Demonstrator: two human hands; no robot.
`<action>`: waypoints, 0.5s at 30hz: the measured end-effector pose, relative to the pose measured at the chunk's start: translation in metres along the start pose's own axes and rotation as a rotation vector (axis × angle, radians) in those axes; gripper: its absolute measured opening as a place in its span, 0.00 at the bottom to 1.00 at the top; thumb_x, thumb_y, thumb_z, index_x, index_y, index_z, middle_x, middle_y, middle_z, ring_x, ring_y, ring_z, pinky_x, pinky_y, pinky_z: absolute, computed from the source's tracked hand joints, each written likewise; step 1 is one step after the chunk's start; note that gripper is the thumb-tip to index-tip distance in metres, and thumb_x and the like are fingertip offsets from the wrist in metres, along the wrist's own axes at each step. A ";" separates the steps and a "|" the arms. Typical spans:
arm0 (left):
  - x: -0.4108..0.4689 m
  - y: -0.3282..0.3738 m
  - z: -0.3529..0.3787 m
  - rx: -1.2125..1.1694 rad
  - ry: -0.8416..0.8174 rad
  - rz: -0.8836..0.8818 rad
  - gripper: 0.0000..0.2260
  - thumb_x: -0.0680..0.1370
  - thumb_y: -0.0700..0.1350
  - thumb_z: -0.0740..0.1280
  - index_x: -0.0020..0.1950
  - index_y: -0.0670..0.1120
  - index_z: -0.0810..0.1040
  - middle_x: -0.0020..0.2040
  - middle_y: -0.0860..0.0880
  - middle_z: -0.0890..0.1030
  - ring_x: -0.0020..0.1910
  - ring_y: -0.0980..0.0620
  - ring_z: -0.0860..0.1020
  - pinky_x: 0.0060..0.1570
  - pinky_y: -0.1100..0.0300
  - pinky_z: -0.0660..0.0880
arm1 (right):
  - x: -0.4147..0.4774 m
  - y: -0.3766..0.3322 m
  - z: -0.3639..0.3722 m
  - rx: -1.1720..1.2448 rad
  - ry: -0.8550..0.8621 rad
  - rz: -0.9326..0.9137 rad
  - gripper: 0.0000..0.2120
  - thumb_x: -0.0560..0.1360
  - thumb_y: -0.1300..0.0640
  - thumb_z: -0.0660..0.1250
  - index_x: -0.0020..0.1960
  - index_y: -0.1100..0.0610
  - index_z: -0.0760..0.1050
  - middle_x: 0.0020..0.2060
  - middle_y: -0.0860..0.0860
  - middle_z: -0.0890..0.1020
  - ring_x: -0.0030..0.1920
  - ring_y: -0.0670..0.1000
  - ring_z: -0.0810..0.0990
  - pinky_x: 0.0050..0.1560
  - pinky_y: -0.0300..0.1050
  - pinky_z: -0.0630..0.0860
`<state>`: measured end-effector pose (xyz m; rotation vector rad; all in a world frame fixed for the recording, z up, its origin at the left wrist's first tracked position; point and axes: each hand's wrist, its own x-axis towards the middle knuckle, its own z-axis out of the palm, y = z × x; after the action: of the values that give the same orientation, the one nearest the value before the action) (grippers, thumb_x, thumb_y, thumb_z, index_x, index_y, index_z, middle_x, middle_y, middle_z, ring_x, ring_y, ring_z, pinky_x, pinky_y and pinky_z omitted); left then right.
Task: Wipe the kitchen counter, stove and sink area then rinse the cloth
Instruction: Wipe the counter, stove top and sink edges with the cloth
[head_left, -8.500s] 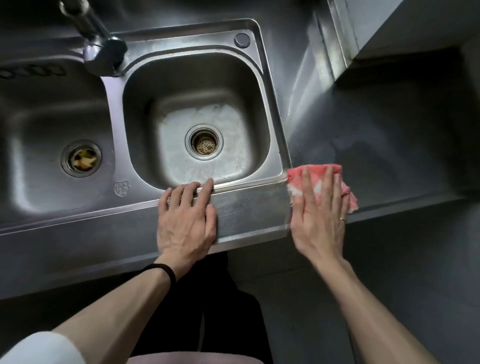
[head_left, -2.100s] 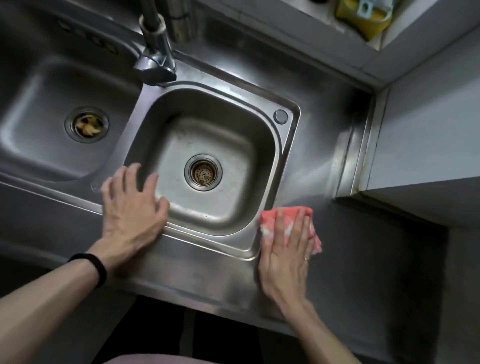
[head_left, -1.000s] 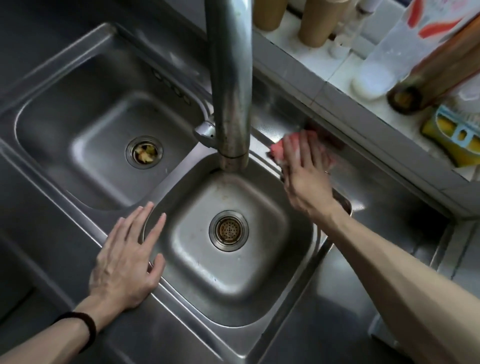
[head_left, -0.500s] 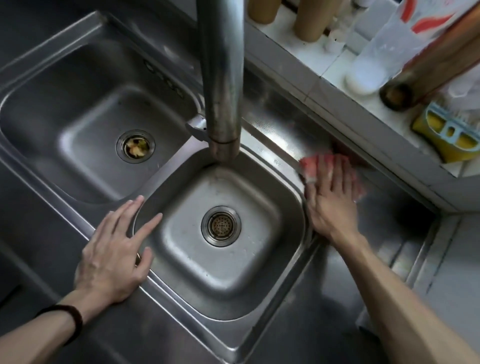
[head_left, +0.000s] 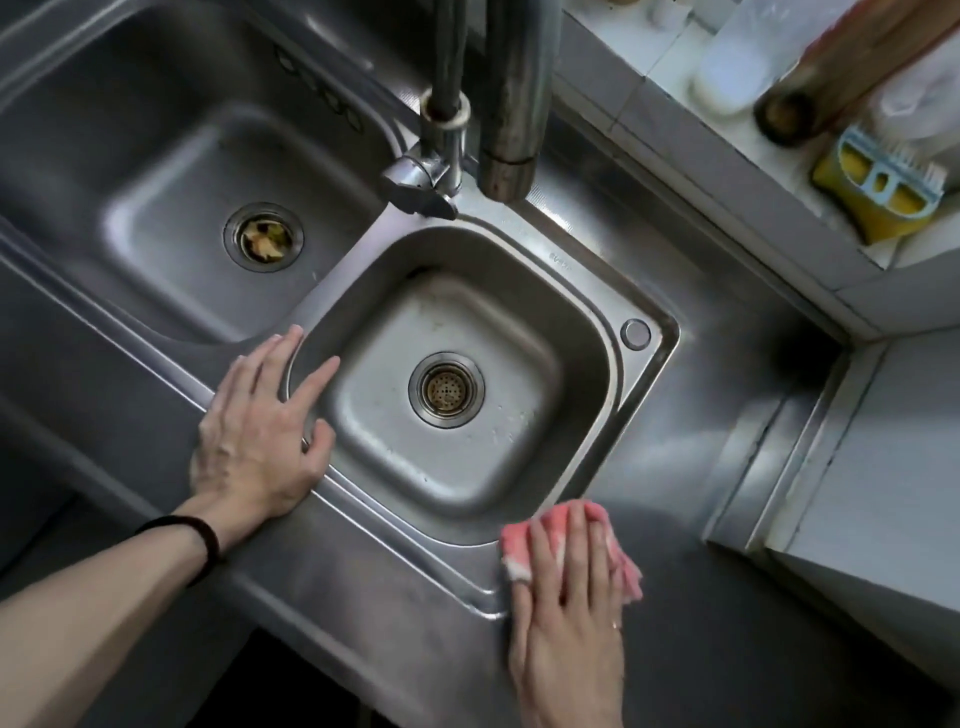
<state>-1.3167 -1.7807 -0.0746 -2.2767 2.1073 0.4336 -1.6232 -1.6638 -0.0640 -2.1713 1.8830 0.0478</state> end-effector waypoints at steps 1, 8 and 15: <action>0.000 0.000 0.000 -0.003 0.002 0.002 0.31 0.73 0.51 0.60 0.77 0.50 0.75 0.83 0.41 0.63 0.80 0.39 0.63 0.78 0.39 0.62 | -0.013 -0.010 0.000 -0.021 -0.074 -0.012 0.25 0.82 0.48 0.56 0.68 0.61 0.80 0.71 0.60 0.78 0.75 0.61 0.72 0.70 0.61 0.68; 0.000 -0.003 0.000 -0.016 0.000 0.020 0.31 0.73 0.51 0.60 0.77 0.51 0.74 0.82 0.40 0.63 0.80 0.39 0.63 0.79 0.39 0.62 | -0.037 -0.021 -0.008 -0.094 -0.005 -0.147 0.21 0.77 0.55 0.62 0.66 0.58 0.83 0.68 0.59 0.81 0.70 0.64 0.78 0.65 0.60 0.71; -0.002 -0.010 -0.001 -0.060 -0.033 0.061 0.34 0.75 0.51 0.61 0.82 0.48 0.66 0.85 0.41 0.59 0.84 0.42 0.58 0.83 0.42 0.55 | -0.005 -0.044 -0.004 -0.179 -0.191 0.092 0.28 0.84 0.54 0.46 0.76 0.68 0.68 0.78 0.66 0.66 0.80 0.69 0.60 0.73 0.71 0.66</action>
<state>-1.3073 -1.7784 -0.0754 -2.2242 2.1819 0.5397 -1.5817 -1.6547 -0.0515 -2.1024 1.9308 0.4415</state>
